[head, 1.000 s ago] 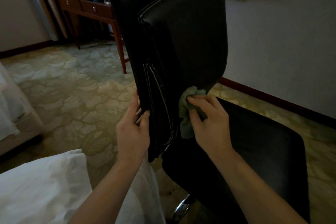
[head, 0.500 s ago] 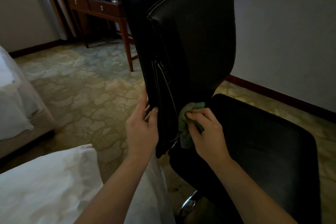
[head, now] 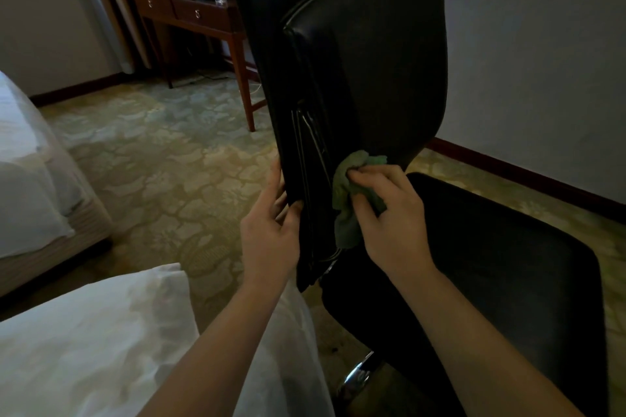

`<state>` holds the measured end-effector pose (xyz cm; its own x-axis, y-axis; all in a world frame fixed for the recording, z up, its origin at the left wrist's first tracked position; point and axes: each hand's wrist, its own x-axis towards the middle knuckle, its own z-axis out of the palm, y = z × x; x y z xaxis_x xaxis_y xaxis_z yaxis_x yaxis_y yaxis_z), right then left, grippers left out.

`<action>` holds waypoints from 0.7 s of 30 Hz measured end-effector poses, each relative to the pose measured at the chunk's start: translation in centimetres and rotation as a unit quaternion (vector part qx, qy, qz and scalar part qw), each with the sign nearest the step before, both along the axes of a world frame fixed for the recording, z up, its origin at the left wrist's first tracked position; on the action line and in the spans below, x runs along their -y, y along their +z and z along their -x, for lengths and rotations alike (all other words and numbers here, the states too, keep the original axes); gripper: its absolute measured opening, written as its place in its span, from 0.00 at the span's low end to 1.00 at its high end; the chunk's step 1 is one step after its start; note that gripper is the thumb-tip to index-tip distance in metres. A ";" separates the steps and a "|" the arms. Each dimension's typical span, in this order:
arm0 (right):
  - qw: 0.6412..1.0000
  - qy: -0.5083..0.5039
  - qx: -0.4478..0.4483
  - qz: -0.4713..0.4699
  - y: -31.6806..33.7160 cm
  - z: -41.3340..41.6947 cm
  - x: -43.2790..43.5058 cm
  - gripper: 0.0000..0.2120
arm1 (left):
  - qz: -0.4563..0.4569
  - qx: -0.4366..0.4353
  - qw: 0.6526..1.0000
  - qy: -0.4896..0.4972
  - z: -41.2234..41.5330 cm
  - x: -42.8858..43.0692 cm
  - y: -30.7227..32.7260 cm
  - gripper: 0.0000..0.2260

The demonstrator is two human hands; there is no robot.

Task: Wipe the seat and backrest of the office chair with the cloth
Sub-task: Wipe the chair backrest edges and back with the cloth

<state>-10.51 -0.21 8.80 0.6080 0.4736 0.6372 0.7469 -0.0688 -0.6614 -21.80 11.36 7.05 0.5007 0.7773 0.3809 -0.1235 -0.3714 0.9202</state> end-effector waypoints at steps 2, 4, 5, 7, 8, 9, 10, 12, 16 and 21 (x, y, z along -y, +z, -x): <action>1.000 0.008 0.019 0.012 -1.2 -0.2 0.2 0.13 | -0.001 0.001 1.000 0.005 -0.1 0.1 0.0 0.31; 0.999 0.015 0.027 0.042 -2.4 -0.7 0.9 0.13 | -0.007 -0.002 1.000 0.011 -0.2 0.3 0.0 0.30; 0.998 0.017 0.023 0.061 -2.9 -0.9 1.3 0.13 | -0.009 -0.003 1.000 0.014 -0.2 0.4 0.0 0.30; 0.995 0.018 0.009 0.093 -3.4 -1.2 2.2 0.12 | -0.007 0.000 1.000 0.012 -0.3 0.4 0.1 0.31; 0.995 0.017 0.003 0.100 -3.5 -1.3 2.5 0.12 | -0.006 0.001 1.000 0.008 -0.2 0.4 0.0 0.31; 0.995 0.013 -0.002 0.096 -3.4 -1.3 2.7 0.12 | -0.005 0.000 1.000 0.006 -0.2 0.3 0.0 0.31; 0.996 0.004 -0.007 0.084 -3.3 -1.2 2.8 0.13 | -0.006 -0.003 1.000 0.004 -0.1 0.2 -0.1 0.31; 0.999 -0.019 -0.015 0.040 -2.5 -0.9 2.6 0.13 | -0.010 -0.010 1.000 0.004 0.0 0.2 -0.1 0.31; 1.000 -0.015 -0.005 -0.024 -0.5 -0.2 1.3 0.13 | -0.004 -0.007 1.000 0.000 0.0 0.3 -0.1 0.31; 1.000 0.003 0.018 -0.001 -1.1 0.6 0.5 0.12 | -0.005 -0.010 1.000 0.007 0.1 0.3 0.0 0.32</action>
